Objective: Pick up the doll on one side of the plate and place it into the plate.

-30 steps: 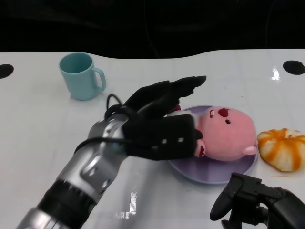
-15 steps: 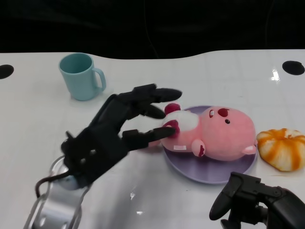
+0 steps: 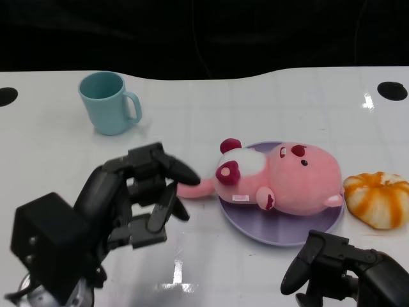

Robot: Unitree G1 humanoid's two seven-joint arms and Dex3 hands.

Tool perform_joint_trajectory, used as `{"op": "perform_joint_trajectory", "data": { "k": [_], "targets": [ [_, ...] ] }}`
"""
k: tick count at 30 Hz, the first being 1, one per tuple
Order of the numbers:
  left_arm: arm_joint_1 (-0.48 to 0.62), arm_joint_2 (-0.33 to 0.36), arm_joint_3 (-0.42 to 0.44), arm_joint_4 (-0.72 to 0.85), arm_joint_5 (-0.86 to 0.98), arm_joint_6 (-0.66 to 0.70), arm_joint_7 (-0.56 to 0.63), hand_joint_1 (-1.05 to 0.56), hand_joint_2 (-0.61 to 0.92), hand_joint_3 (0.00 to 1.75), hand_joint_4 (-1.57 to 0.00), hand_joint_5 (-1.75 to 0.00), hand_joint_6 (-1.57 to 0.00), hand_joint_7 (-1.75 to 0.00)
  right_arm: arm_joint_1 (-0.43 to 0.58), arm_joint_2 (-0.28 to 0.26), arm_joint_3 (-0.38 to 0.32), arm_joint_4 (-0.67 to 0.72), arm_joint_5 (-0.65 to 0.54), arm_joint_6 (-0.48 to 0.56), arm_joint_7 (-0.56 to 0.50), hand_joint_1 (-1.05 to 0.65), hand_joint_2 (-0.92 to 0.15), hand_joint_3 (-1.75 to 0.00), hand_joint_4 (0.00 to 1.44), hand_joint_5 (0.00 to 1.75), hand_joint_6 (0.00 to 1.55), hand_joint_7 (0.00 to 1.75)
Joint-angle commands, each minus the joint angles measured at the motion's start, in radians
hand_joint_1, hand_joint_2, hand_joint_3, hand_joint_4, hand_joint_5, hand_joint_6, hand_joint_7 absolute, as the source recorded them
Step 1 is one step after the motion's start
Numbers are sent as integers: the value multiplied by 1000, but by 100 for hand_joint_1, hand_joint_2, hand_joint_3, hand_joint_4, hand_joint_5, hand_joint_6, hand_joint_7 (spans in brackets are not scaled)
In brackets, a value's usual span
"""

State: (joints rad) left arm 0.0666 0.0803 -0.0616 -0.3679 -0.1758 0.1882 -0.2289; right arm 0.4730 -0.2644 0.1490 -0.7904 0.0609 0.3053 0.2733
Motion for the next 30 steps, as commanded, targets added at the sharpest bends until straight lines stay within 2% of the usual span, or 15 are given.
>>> {"op": "perform_joint_trajectory", "data": {
  "k": [1,5,7,11,22,30],
  "targets": [
    [69,18,27,-125,-62,125,13,-18,45,130,-78,-163,-76,-135,-4,-2,1,0,0,-7,-3,-18,-58,-107,63,170,57,140],
    [125,39,65,-256,-139,290,23,-21,46,129,-77,-174,-71,-147,-7,2,5,-7,0,8,-9,-17,-57,-107,63,170,57,140],
    [146,54,79,-297,-168,329,15,-21,48,127,-79,-174,-69,-153,-8,2,4,-8,2,10,-9,-16,-57,-107,63,170,56,140],
    [191,109,84,-346,-224,398,-24,-23,50,123,-80,-175,-68,-156,-11,-1,-3,-6,3,7,-7,-16,-57,-107,63,169,57,140],
    [238,59,64,-279,-302,429,-9,-20,54,119,-78,-175,-65,-161,-2,-16,-57,27,25,-41,22,-15,-58,-107,63,168,56,139],
    [229,61,60,-233,-291,417,-9,-21,53,120,-79,-175,-65,-163,9,-18,-78,36,31,-50,27,-11,-60,-105,62,170,55,140]
  ]
}}
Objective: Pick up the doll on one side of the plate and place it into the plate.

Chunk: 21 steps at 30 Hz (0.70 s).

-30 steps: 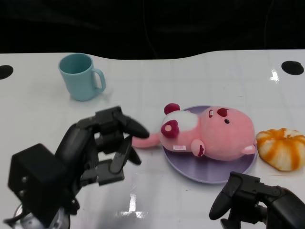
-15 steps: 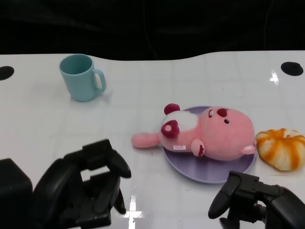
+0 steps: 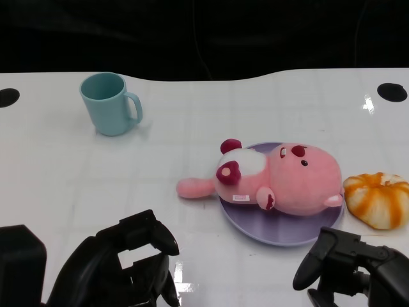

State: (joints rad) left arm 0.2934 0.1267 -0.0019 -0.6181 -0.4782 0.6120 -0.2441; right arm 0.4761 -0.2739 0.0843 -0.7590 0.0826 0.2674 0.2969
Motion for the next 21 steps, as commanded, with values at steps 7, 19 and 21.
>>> {"op": "perform_joint_trajectory", "data": {
  "k": [7,19,21],
  "targets": [
    [-10,24,-8,26,30,-13,3,-23,45,130,-81,-175,-70,-159,6,-5,-13,14,8,-29,10,-11,-60,-106,63,171,55,140],
    [-7,46,-14,15,26,5,-5,-25,41,133,-81,-175,-71,-158,3,-1,5,9,-13,-25,-1,-12,-60,-104,62,171,54,141],
    [-7,46,-9,22,18,-1,-12,-24,42,133,-80,-175,-70,-158,4,1,6,6,-9,-22,0,-12,-60,-105,62,171,54,141]
  ]
}}
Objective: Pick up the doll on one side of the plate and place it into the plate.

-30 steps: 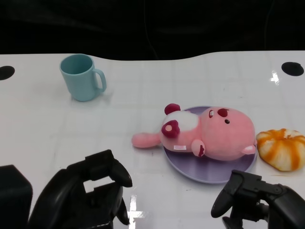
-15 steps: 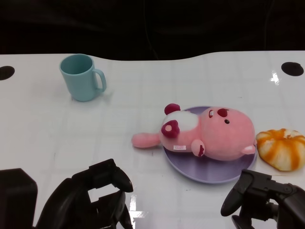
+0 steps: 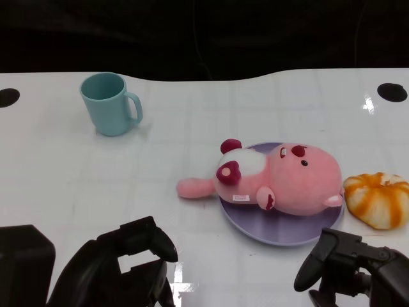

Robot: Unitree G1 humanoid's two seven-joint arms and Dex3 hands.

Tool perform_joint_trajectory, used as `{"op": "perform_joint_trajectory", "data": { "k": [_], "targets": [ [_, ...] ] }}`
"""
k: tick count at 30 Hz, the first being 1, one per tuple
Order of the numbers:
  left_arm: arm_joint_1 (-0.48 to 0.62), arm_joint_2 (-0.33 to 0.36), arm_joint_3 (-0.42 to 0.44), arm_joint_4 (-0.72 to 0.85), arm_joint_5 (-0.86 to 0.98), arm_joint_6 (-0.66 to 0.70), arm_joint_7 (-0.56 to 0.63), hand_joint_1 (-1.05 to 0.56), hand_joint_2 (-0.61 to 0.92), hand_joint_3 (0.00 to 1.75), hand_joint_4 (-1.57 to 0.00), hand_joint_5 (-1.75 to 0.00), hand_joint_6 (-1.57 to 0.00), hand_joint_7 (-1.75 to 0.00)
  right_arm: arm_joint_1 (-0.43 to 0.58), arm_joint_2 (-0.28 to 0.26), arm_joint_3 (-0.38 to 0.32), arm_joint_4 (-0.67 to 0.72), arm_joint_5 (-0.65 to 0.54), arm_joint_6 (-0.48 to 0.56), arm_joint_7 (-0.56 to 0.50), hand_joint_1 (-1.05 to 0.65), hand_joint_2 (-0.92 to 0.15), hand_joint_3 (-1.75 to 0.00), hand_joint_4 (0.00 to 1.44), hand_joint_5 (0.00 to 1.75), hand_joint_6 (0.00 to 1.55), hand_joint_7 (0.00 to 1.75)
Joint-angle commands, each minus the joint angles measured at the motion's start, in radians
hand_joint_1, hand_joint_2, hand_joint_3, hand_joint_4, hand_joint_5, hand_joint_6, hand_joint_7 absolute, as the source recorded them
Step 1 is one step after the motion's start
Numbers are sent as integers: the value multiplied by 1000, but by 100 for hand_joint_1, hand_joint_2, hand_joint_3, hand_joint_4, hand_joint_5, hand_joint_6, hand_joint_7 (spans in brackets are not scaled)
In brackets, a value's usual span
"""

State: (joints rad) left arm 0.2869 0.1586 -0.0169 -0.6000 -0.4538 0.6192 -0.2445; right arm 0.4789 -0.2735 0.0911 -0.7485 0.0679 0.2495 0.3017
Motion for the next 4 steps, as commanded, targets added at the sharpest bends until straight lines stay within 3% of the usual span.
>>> {"op": "perform_joint_trajectory", "data": {
  "k": [1,4],
  "targets": [
    [-1,14,9,6,-9,-9,-12,-23,42,132,-80,-175,-69,-158,1,1,-1,-5,6,-4,-5,-12,-60,-105,62,171,54,141],
    [0,17,11,2,-9,-8,-10,-22,42,132,-81,-175,-70,-159,2,-2,1,-7,2,-8,-4,-12,-60,-105,62,171,54,142]
  ]
}}
